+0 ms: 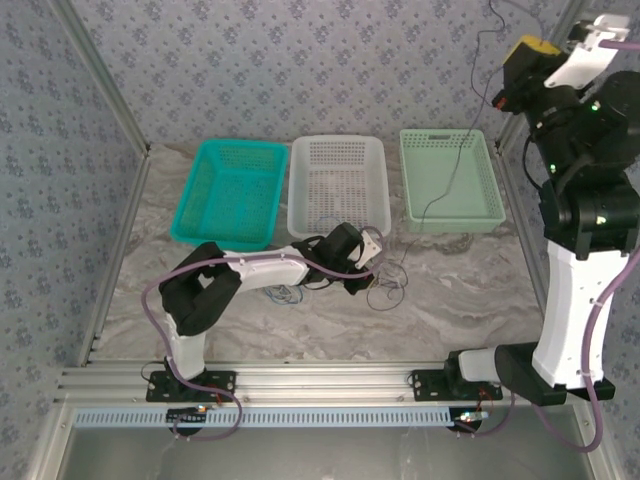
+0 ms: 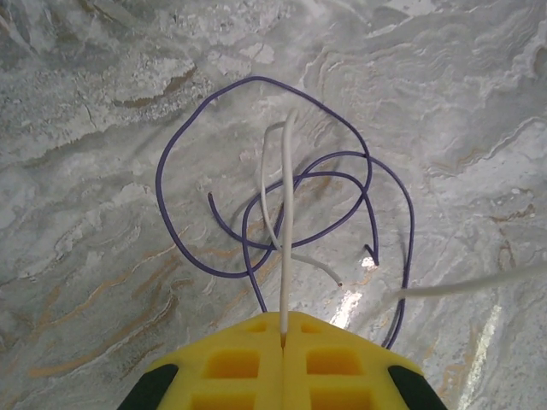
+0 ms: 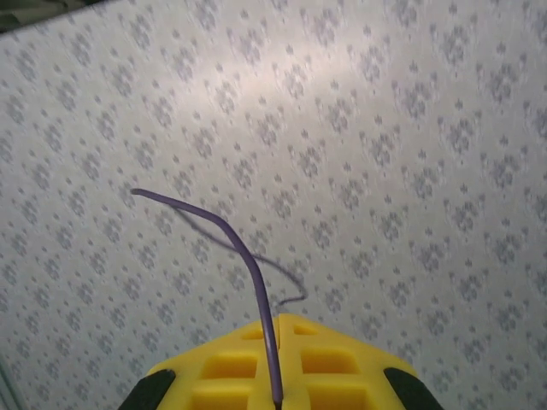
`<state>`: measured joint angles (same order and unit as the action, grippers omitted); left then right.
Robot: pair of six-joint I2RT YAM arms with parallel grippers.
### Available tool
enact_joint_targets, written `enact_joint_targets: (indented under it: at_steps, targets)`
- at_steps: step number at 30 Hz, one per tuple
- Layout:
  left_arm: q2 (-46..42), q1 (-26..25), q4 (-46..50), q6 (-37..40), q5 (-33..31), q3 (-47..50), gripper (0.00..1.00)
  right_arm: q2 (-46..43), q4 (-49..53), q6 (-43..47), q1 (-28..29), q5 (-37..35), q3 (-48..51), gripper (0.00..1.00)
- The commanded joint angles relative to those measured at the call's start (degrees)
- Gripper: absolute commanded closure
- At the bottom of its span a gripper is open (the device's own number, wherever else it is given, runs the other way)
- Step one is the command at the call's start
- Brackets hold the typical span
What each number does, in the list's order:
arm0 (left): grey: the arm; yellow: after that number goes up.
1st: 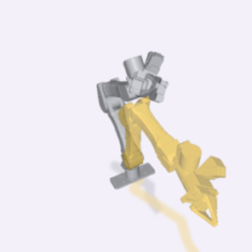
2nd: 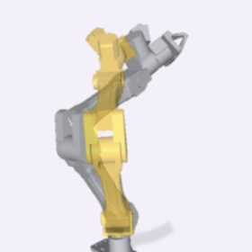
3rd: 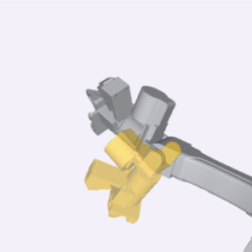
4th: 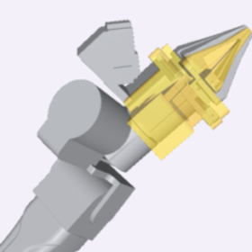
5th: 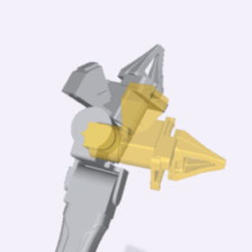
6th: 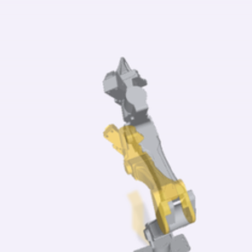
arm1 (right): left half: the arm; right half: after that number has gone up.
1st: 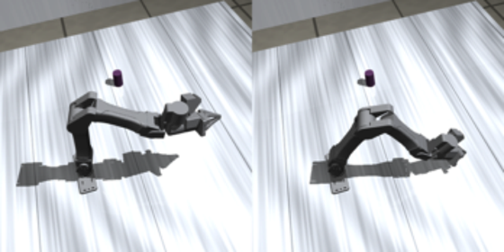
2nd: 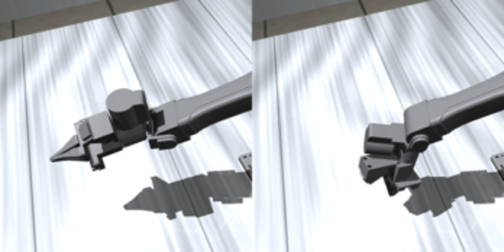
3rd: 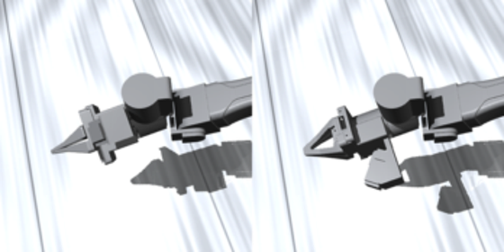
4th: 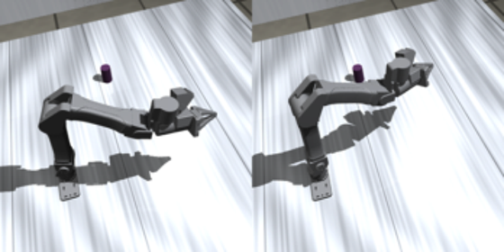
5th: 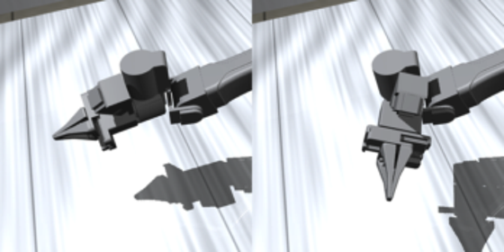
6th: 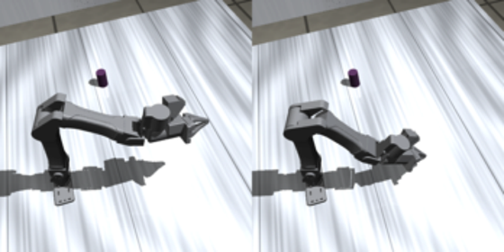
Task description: Untangle the cables
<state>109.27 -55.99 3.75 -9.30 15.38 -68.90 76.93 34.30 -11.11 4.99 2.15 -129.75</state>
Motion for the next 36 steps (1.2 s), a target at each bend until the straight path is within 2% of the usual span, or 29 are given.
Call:
enact_joint_targets:
  at_steps: [1, 11, 15, 19, 23, 28, 36]
  targets:
    - [0.8, 0.1, 1.8, -0.4, -0.3, -1.7, 1.0, 2.0, -0.1, -0.6, -0.2, 0.2, -2.7, 1.0]
    - [0.6, 0.3, 2.2, -1.5, -1.1, -1.8, 1.0, 2.8, -0.1, -0.5, -0.8, 0.2, -2.3, 1.0]
    - [0.2, 0.3, 1.8, -1.6, -1.0, -1.8, 1.0, 2.0, 1.3, -1.7, -0.7, 2.7, -0.7, 1.0]
    - [0.4, 0.3, 2.0, -1.8, -1.5, -1.8, 1.0, 1.3, 0.4, 0.2, -1.1, -2.5, -0.3, 1.0]
    - [2.3, 0.5, 4.6, -2.8, -3.3, -2.5, 1.0, 3.5, 0.4, 3.9, -1.1, -7.3, -5.2, 1.0]
    - [3.6, 1.2, 5.9, -4.6, -4.2, -2.8, 1.0, 6.1, 0.6, 7.5, -1.2, -10.1, -9.8, 1.0]
    - [4.5, 2.2, 8.2, -6.6, -7.1, -3.0, 1.0, 6.4, 0.4, 10.2, -1.2, -13.0, -9.2, 1.0]
